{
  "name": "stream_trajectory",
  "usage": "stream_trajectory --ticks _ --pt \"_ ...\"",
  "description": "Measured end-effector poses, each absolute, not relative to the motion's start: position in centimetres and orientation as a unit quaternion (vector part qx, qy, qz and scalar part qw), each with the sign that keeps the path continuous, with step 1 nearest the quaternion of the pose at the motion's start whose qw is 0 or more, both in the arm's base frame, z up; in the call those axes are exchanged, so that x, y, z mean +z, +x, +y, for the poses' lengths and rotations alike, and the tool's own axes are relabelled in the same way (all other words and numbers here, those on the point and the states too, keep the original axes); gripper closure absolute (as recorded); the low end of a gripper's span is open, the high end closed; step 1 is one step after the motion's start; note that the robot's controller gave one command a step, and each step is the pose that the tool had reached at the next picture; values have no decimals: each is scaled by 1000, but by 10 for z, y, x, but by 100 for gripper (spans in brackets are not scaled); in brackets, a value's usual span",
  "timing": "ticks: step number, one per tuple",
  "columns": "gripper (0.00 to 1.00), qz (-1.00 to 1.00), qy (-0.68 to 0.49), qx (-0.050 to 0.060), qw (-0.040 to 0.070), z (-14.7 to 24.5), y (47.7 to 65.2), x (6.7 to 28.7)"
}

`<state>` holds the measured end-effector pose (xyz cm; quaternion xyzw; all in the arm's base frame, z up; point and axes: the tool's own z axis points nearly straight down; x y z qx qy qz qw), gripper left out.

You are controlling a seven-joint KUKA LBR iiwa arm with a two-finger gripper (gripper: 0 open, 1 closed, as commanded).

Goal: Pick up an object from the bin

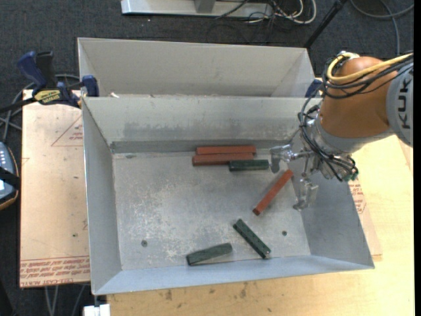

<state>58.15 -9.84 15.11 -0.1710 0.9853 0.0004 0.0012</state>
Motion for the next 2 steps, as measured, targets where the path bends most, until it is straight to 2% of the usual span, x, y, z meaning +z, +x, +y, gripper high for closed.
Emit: stream_trajectory --ticks 1,2 --pt "0 973 -231 0 2 -100 591 154" --pt "0 955 -295 -1 4 -91 591 99"
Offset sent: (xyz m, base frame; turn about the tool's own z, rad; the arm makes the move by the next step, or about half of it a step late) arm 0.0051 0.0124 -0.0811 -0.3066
